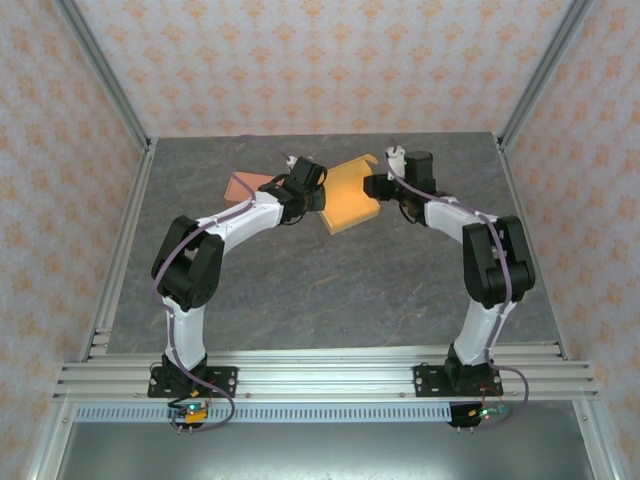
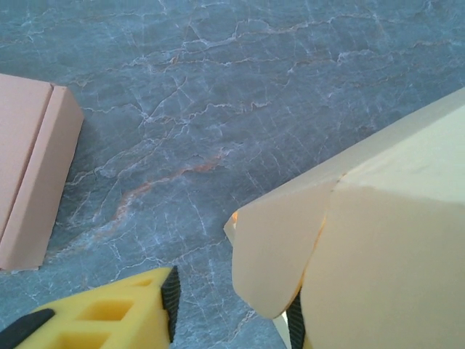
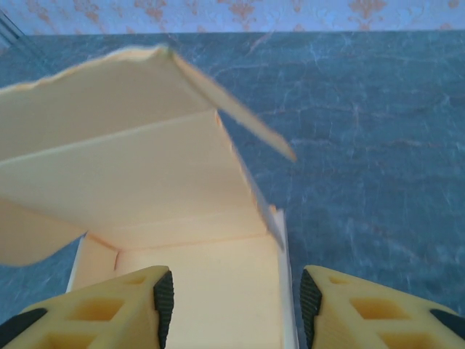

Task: Fold the paper box

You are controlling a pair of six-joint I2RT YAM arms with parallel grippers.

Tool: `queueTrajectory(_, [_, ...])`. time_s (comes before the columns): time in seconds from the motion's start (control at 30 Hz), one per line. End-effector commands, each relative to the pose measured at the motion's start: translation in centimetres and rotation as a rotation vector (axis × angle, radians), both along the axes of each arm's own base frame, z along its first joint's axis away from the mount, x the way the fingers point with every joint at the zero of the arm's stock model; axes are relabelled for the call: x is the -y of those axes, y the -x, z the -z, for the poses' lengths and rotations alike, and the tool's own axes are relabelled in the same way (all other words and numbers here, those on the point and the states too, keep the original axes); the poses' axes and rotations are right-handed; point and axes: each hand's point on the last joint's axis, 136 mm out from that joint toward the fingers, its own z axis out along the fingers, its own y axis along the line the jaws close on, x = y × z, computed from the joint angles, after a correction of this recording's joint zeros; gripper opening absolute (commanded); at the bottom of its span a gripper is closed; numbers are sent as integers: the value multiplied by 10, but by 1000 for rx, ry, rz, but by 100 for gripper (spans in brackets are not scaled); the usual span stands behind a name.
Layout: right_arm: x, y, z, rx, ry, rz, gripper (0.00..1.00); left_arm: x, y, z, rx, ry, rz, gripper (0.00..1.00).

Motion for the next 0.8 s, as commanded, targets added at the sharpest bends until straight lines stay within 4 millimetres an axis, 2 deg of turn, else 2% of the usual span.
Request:
queueTrajectory(0.0, [-13, -18, -6, 57, -5, -33, 43, 1, -11, -8, 52, -18, 5, 41])
queueTrajectory(0.27, [-28, -29, 4, 77, 59, -32, 16, 1, -23, -3, 53, -54, 7, 33])
queueTrajectory(0.37, [-27, -26, 5, 87, 75, 3, 9, 0, -28, -3, 59, -55, -3, 23])
queueTrajectory(0.43, [-26, -20, 3, 94, 69, 29, 6, -4, -32, -4, 58, -56, -12, 17])
queueTrajectory(0.63, [-22, -1, -3, 96, 50, 149, 0, -19, -39, -2, 46, -52, -54, 11])
queueTrajectory(0.77, [-25, 17, -4, 98, 47, 205, 0, -18, -40, -2, 44, -9, -69, 8])
